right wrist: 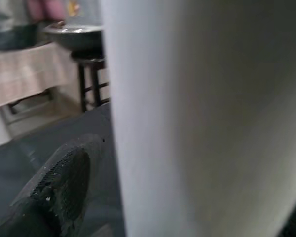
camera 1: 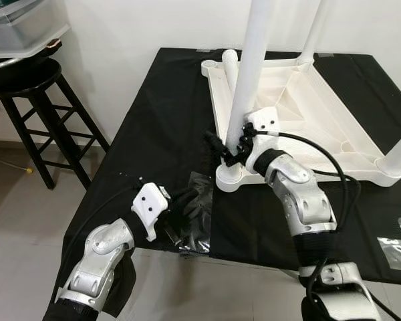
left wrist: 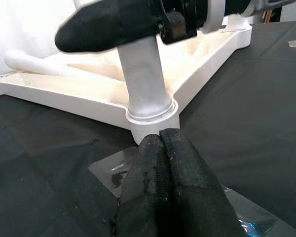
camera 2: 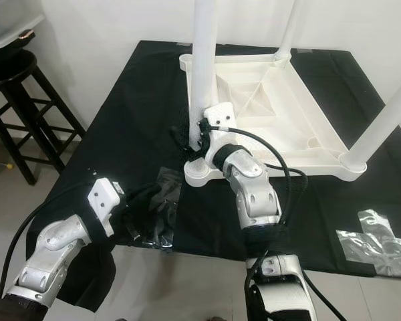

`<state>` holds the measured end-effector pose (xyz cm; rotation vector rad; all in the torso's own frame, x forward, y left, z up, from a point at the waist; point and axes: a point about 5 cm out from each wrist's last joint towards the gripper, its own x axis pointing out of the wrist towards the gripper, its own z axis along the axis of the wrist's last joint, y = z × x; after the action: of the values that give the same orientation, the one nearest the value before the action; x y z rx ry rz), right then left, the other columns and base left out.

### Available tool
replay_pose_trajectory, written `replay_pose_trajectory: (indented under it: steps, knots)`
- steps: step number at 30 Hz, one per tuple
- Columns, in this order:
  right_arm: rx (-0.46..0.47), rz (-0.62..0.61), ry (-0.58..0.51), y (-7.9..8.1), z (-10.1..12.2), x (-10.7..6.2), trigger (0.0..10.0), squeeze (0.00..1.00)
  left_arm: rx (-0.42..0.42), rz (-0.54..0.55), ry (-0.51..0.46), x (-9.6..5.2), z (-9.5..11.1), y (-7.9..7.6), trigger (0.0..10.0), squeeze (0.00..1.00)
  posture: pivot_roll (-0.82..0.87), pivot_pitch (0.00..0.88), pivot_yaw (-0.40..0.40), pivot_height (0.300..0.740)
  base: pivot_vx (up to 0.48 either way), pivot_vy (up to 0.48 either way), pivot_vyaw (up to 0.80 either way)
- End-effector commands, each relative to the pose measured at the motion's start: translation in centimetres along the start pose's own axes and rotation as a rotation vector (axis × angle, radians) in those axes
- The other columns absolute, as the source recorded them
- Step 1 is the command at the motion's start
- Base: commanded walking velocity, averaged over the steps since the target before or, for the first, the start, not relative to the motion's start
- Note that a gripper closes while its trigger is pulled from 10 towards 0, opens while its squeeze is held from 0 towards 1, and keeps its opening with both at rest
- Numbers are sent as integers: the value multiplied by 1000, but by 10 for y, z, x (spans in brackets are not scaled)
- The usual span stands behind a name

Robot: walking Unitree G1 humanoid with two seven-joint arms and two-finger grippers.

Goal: Building children table

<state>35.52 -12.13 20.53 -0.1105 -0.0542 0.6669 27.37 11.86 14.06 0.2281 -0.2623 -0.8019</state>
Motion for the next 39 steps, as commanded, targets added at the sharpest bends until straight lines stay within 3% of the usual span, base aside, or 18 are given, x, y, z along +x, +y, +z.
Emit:
replay_pose_trajectory:
  steps: [1,2,5,13,14,15,16,25,30,35,36,37,38,39]
  knots:
    - [-41,180,14,3,2,6,10000,0,-7,-2,7,1,-3,-2,10000,0,21,111,-4,740,0,0,0]
    - [-53,259,31,1,2,7,10000,0,-7,-1,6,1,-3,-2,10000,0,25,111,-4,740,0,0,0]
    - [-59,333,65,-2,0,9,10000,0,-7,-2,6,2,-3,-3,10000,0,28,109,-6,740,0,0,0]
    - [-20,429,84,-10,-1,12,10000,0,-7,-2,6,1,-3,-3,10000,0,35,111,-7,740,0,0,0]
    - [-11,435,79,-10,0,12,7490,0,-7,-2,6,1,-3,-3,10000,0,35,110,-7,740,0,0,0]
    - [-11,435,79,-10,0,12,7490,0,-7,-2,6,1,-3,-3,10000,0,35,110,-7,740,0,0,0]
    - [-6,445,72,-12,0,12,0,0,-7,-2,6,1,-3,-3,10000,0,35,110,-7,740,0,0,0]
    - [-1,403,61,-23,-12,-1,0,0,-7,-6,6,1,-2,-3,10000,0,29,118,-1,740,0,0,0]
    - [6,277,59,-38,-23,-23,0,0,-8,-10,5,0,-2,-3,10000,0,19,126,7,740,0,0,0]
    - [11,192,95,-37,-36,-31,0,0,-9,-13,6,0,-1,-2,10000,0,8,129,9,740,0,0,0]
    - [7,106,122,-34,-43,-32,0,0,-9,-14,6,-1,-1,-2,10000,0,7,128,9,740,0,0,0]
    - [12,-112,174,-29,-55,-31,0,0,-8,-15,7,-1,-2,-1,10000,0,2,132,10,740,0,0,0]
    - [12,-112,174,-29,-55,-31,0,0,-8,-15,7,-1,-2,-1,10000,0,2,132,10,740,0,0,0]
    - [57,-297,226,-11,-68,-33,0,0,-7,-15,7,-1,-2,-1,10000,0,0,133,11,740,0,0,0]
